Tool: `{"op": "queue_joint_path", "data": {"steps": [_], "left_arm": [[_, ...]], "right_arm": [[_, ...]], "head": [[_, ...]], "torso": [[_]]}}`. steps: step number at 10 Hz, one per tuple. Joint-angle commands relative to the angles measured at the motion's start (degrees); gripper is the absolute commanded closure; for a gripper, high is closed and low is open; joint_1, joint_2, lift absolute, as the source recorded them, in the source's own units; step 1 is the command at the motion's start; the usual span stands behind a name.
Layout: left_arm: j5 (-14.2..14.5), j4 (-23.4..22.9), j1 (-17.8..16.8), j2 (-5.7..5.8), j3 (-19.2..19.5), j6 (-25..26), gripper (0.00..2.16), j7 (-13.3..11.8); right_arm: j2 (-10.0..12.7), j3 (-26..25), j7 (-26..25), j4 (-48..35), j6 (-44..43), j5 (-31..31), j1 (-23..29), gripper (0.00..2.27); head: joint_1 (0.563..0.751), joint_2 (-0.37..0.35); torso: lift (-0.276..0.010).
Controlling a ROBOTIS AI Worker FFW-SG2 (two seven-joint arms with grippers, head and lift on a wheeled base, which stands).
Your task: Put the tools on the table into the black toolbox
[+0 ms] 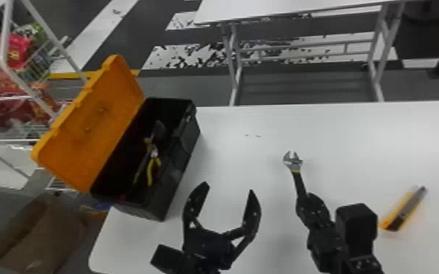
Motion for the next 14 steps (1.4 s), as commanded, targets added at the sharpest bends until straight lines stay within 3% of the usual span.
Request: {"op": "queue_joint_path", "data": {"steps": [1, 3, 6, 8, 11, 14], "left_arm": [[3.1, -1.1, -0.3, -0.12, 1.2, 1.0, 0.07, -3.3], [8.8, -4.7, -0.7, -0.29, 3.7, 8.4, 0.07, -10.5], [15.0, -8.9, -3.5, -0.38, 8.1, 23.0, 0.07, -16.7], [18.8, -10.5, -7.0, -0.47, 11.5, 37.9, 0.08, -21.7], [25.3, -13.0, -9.5, -0.55, 15.6, 51.5, 0.08, -25.3], [35.0, -16.5, -11.7, -0.99, 22.1, 77.1, 0.1, -29.4]], "right_arm": [[0.1, -0.2, 1.0, -1.3, -3.6, 0.1, 2.0, 2.24], [0.1, 0.2, 2.7, -3.4, -7.0, 0.1, 4.2, 2.24], [-2.8, 1.2, 3.8, -6.4, -11.4, 0.3, 7.6, 2.24], [-4.4, 2.1, 4.3, -8.1, -14.5, 0.3, 9.4, 2.24], [-5.4, 3.3, 5.0, -9.5, -15.7, 1.3, 10.5, 2.24], [-5.4, 3.9, 5.2, -9.4, -15.6, 2.0, 10.5, 2.24]], "head": [[0.695, 0.272], [0.695, 0.272], [0.695, 0.294], [0.695, 0.295], [0.695, 0.299], [0.695, 0.302]], "torso": [[-0.075], [-0.075], [-0.075], [-0.075], [-0.075], [-0.075]]}}
